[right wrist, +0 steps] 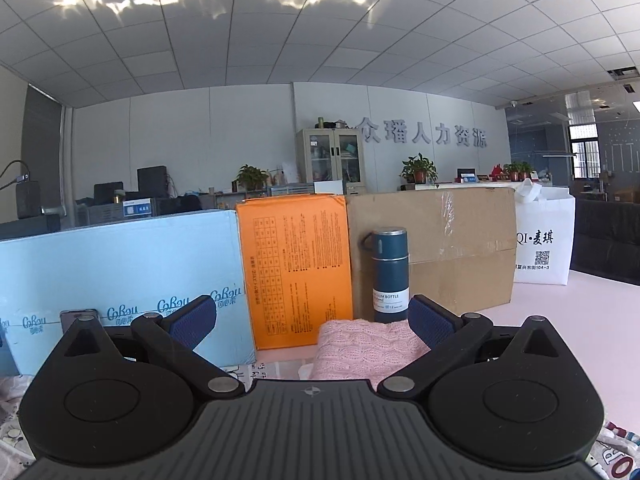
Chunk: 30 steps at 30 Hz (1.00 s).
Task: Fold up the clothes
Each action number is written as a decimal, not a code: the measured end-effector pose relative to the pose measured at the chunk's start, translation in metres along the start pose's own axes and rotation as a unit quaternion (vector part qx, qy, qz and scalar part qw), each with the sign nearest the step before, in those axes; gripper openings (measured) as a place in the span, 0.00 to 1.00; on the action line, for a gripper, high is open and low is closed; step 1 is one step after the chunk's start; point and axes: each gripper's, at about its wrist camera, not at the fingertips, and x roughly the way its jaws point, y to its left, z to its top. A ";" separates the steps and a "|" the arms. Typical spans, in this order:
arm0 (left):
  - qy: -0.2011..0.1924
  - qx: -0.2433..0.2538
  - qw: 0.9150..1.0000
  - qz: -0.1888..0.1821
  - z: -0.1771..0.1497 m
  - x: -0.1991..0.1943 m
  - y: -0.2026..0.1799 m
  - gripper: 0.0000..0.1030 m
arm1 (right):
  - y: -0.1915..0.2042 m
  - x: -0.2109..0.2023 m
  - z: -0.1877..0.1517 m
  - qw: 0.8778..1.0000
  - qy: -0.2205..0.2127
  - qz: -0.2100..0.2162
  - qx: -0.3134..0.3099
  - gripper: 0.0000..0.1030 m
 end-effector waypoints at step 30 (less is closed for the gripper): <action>0.104 0.001 0.977 -0.187 -0.025 0.194 -0.022 1.00 | 0.018 -0.071 -0.033 0.973 -0.016 -0.212 0.089 1.00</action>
